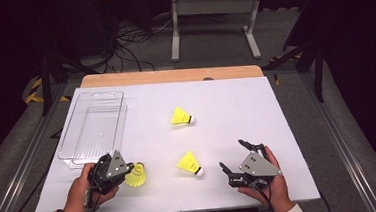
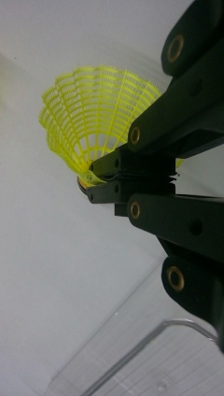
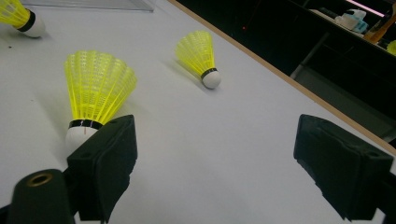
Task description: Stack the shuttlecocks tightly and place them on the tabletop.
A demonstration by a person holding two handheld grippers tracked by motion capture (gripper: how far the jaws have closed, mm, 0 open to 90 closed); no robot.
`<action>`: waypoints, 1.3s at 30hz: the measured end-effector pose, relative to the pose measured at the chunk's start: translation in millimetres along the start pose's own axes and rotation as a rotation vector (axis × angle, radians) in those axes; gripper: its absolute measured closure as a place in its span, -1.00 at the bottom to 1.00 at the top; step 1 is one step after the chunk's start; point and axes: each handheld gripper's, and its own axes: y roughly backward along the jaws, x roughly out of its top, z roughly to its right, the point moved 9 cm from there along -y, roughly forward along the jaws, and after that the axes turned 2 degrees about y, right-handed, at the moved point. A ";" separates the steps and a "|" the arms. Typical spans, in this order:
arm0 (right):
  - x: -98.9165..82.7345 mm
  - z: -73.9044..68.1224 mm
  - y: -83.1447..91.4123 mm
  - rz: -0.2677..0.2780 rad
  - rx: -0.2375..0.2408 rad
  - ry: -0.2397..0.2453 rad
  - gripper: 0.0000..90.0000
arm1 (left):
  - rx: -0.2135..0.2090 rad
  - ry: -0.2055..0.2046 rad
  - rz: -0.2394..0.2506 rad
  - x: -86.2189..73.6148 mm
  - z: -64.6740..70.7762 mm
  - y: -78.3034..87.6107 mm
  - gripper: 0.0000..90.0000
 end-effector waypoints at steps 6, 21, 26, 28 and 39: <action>-1.6 -0.9 -1.8 -0.010 0.004 0.000 -0.68 | -0.003 -0.010 -0.007 14.1 0.2 -8.8 0.93; -5.5 -2.2 -4.2 -0.031 0.015 0.005 -0.68 | 0.002 -0.076 -0.030 61.1 8.1 -42.1 0.84; -6.0 -3.0 -4.5 -0.033 0.020 0.008 -0.68 | -0.011 -0.074 -0.045 73.7 12.9 -54.9 0.72; -6.0 -3.2 -4.5 -0.033 0.021 0.008 -0.68 | -0.022 -0.080 -0.045 75.8 15.0 -58.5 0.74; -7.1 -1.9 -2.5 -0.034 0.018 0.010 -0.67 | 0.028 -0.052 -0.088 65.5 -2.8 -32.8 0.98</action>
